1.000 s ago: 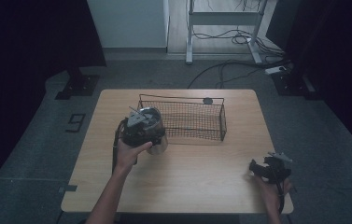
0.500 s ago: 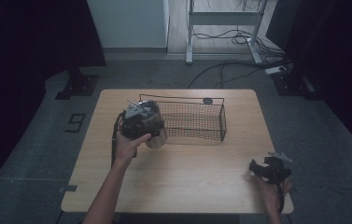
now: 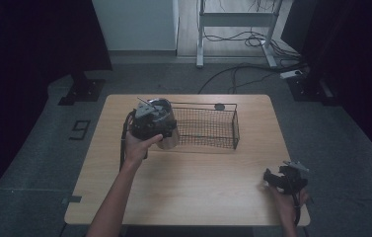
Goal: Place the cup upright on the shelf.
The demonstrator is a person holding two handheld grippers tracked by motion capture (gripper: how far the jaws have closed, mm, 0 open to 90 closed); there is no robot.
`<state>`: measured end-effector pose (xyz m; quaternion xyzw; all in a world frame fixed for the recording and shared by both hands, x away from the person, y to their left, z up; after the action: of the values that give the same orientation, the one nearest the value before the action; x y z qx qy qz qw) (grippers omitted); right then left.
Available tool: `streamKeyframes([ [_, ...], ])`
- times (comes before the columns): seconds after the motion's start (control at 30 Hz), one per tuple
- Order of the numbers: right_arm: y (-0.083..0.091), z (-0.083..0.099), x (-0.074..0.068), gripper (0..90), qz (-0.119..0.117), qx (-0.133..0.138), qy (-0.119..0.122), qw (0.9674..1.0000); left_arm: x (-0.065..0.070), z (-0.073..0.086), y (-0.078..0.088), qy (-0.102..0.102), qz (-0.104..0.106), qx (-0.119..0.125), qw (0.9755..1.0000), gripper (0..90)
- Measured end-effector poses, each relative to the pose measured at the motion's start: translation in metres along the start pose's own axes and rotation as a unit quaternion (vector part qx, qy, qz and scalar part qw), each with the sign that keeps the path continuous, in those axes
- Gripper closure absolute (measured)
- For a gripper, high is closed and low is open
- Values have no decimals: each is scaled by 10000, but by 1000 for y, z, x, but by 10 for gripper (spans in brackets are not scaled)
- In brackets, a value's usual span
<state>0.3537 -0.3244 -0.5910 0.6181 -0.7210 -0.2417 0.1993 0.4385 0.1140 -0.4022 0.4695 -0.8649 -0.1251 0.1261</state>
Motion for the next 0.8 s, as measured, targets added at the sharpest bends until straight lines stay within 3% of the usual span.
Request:
streamKeyframes([
  [0.4,0,0,0,58,7,15,-4,10000,-11,-9,-15,139,-27,-24,9999,42],
  [0.8,0,0,0,59,7,12,-13,10000,-14,-21,-34,-13,-120,-55,9999,42],
])
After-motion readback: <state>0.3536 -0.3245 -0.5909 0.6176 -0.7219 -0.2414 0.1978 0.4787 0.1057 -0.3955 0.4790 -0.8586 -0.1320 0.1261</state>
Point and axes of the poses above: each handheld gripper's, and its own axes: y roughly backward along the jaws, z roughly out of its underside, x roughly to its right, the point moved 5 cm from there along -y, roughly forward along the jaws, and after that the axes turned 7 degrees about x, right-handed, at the moved point
